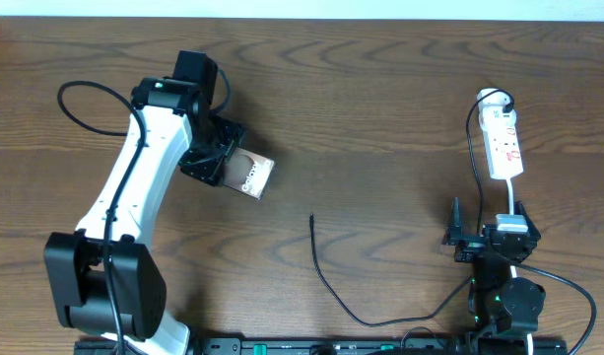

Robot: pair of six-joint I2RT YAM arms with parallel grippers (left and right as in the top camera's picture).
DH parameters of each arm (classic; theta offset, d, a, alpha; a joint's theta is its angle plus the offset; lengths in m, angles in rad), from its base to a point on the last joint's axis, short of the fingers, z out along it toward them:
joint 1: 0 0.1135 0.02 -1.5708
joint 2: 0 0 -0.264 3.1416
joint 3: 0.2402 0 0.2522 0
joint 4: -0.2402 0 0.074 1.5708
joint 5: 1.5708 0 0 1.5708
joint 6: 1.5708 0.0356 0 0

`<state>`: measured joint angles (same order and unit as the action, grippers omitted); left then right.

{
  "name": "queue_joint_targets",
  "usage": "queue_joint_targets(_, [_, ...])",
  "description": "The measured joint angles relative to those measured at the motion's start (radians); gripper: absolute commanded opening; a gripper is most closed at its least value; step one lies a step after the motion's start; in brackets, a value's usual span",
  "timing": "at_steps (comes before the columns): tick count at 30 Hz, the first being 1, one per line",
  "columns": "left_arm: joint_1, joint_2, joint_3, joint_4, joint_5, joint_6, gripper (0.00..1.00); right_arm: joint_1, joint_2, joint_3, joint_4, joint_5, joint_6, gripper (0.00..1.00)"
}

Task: Plug charger to phone and switch on socket
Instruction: 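Move the right gripper toward the phone held by the left gripper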

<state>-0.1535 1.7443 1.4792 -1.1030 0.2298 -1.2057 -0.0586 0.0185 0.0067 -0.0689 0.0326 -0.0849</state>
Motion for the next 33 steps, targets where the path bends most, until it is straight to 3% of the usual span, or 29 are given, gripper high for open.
queue_joint_targets(8, [0.0,0.001,0.0,0.004,-0.001,-0.002,0.08,0.0,0.0,0.0,0.054,-0.003,0.012,0.99])
queue_joint_targets(12, [0.0,0.001,0.0,0.019,-0.001,-0.003,0.07,0.0,0.0,0.002,0.24,-0.046,0.167,0.99])
queue_joint_targets(16, [0.0,0.001,0.0,0.04,-0.001,-0.003,0.08,0.0,0.106,0.075,0.254,-0.182,0.282,0.99])
queue_joint_targets(23, [0.0,0.001,-0.003,0.051,-0.002,-0.037,0.07,0.001,0.849,0.593,0.272,-0.644,0.39,0.99])
queue_joint_targets(28, [0.0,0.003,-0.003,0.055,-0.002,-0.091,0.08,0.009,1.328,0.879,0.273,-0.961,0.788,0.99])
queue_joint_targets(33, [0.0,0.005,-0.003,0.053,-0.004,-0.153,0.07,0.061,1.653,0.964,0.415,-1.072,1.034,0.99])
